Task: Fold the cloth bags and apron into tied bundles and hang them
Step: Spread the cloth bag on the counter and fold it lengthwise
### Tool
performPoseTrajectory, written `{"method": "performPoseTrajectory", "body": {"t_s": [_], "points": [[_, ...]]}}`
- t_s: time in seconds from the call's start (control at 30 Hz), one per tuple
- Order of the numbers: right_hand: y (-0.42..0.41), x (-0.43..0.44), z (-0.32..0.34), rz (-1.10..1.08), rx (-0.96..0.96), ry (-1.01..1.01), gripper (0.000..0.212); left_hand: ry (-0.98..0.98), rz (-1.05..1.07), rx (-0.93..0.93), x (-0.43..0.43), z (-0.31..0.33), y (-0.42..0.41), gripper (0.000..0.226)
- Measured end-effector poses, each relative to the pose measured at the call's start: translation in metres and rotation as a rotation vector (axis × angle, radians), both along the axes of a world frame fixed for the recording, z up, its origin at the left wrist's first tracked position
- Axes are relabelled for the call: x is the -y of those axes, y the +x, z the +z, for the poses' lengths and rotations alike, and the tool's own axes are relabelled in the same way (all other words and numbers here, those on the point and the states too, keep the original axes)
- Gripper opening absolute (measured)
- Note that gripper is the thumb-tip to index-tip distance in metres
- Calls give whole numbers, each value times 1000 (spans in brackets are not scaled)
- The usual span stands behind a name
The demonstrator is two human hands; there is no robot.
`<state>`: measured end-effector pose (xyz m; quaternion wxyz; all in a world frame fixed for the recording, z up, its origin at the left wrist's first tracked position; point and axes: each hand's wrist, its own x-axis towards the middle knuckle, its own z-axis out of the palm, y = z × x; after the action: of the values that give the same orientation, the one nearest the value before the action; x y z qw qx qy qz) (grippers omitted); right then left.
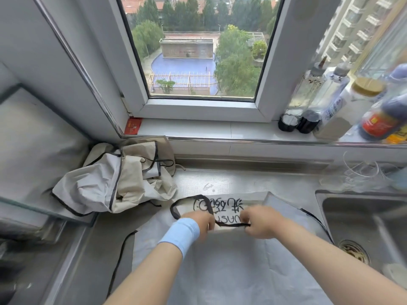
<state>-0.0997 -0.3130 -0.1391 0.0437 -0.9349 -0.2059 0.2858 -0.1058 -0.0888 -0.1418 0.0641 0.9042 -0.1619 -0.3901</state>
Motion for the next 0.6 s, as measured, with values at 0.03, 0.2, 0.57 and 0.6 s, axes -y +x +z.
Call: {"method": "performPoseTrajectory", "body": {"t_s": [0.03, 0.2, 0.57, 0.6], "points": [[-5, -1, 1, 15, -73, -52, 26, 14, 11, -85, 3, -4, -9, 34], [-10, -5, -8, -70, -129, -95, 35, -129, 282, -43, 3, -8, -20, 27], [-32, -75, -61, -315, -50, 209, 28, 21, 727, 154, -34, -48, -33, 44], [-32, -73, -63, -293, -90, 236, 28, -11, 720, 157, -39, -47, -33, 37]]}}
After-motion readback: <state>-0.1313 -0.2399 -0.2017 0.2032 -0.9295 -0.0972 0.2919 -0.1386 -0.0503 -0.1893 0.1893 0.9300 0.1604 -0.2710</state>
